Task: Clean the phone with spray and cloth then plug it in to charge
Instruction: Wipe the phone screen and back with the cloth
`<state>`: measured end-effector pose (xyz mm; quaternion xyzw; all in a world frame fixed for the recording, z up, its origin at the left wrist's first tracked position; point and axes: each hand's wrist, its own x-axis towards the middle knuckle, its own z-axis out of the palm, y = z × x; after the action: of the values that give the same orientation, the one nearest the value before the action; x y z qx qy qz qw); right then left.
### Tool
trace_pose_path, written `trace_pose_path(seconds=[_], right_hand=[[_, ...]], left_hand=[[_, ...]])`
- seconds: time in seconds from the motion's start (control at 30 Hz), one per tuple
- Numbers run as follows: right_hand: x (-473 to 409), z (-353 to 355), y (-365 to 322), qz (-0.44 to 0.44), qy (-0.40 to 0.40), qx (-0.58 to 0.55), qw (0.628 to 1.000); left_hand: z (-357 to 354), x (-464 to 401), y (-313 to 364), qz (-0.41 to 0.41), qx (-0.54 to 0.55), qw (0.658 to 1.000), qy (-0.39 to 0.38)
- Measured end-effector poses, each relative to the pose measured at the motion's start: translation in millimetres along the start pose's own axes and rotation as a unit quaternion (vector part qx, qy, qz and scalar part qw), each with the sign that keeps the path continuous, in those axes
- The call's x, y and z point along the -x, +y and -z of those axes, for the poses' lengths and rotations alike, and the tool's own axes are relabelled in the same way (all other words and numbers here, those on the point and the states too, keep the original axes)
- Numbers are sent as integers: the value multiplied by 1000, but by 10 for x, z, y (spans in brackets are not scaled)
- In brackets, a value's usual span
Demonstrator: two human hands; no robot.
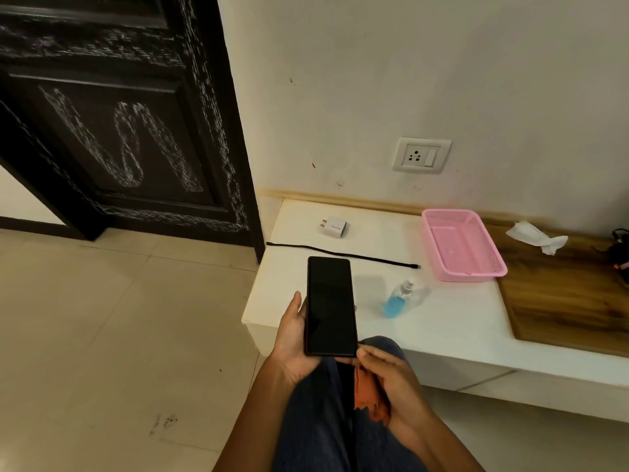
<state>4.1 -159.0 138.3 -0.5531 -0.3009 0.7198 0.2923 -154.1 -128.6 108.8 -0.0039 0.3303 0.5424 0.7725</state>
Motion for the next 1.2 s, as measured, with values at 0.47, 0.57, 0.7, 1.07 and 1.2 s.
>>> trace_pose_path(seconds=[0.47, 0.57, 0.7, 1.07, 1.2], right_hand=[[-735, -73, -2, -116, 136, -70, 981], [-898, -104, -42, -131, 166, -64, 975], [-1081, -137, -128, -138, 187, -52, 971], [-1568, -122, -33, -169, 210, -62, 961], [-1542, -134, 9, -146, 172, -53, 973]], left_hand=[[169, -812, 99, 74, -29, 994, 81], [161, -943, 139, 78, -35, 991, 101], [174, -1081, 184, 73, -47, 987, 135], [259, -1265, 90, 3, -109, 971, 212], [253, -1274, 94, 0, -165, 961, 220]])
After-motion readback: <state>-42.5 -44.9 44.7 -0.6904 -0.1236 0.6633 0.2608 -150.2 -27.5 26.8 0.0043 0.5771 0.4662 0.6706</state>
